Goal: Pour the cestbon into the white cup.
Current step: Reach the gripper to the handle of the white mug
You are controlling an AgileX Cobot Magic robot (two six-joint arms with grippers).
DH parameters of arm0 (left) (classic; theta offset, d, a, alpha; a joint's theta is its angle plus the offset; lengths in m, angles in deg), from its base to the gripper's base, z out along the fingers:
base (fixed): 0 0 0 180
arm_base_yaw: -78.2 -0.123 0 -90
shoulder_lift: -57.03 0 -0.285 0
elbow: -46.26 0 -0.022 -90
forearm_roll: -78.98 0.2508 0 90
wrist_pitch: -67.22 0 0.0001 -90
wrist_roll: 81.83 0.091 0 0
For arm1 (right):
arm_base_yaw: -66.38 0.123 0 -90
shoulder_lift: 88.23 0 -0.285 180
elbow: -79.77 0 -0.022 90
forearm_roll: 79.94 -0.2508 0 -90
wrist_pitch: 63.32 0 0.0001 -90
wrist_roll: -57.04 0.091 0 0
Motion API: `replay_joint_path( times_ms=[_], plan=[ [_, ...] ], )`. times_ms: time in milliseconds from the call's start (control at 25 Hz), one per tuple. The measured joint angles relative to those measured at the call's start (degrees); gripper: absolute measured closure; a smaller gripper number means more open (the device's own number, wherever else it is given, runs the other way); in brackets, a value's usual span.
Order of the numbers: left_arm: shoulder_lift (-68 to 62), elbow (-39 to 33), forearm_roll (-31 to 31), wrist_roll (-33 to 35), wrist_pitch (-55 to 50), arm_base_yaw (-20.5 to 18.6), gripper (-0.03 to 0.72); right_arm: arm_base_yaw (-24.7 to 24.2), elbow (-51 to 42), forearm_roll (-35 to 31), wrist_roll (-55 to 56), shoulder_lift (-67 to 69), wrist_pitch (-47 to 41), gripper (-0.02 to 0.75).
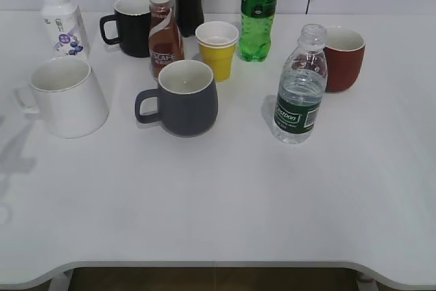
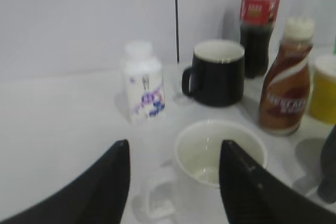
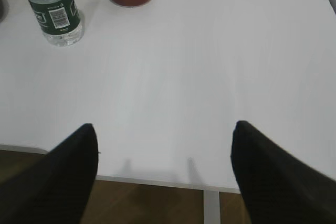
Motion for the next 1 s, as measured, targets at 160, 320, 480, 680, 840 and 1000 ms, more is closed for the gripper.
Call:
replay_joint_path(
  times_ms=[160, 320, 480, 680, 840, 1000],
  plan=[
    [-11.30, -0.44, -2.43, 0.00, 5.88, -1.81, 0.297, 0.00, 0.00, -0.05, 0.00, 0.00, 0.00, 0.146],
    [-20.85, -2.07, -3.29, 0.15, 13.84, -3.07, 0.300, 0.00, 0.00, -0.05, 0.00, 0.00, 0.00, 0.146],
    [-29.55, -2.35, -3.35, 3.72, 26.56, -3.14, 0.300, 0.00, 0.00, -0.05, 0.00, 0.00, 0.00, 0.146],
    [-37.20, -2.35, -4.27, 5.65, 40.95, -3.14, 0.300, 0.00, 0.00, -0.05, 0.00, 0.00, 0.00, 0.146],
    [-40.01, -2.35, -5.22, 5.90, 42.89, -3.14, 0.302, 0.00, 0.00, -0.05, 0.00, 0.00, 0.00, 0.146],
    [-41.97, -2.13, -5.52, 6.00, 43.90, -3.18, 0.309, 0.00, 0.00, -0.05, 0.00, 0.00, 0.00, 0.146]
  ],
)
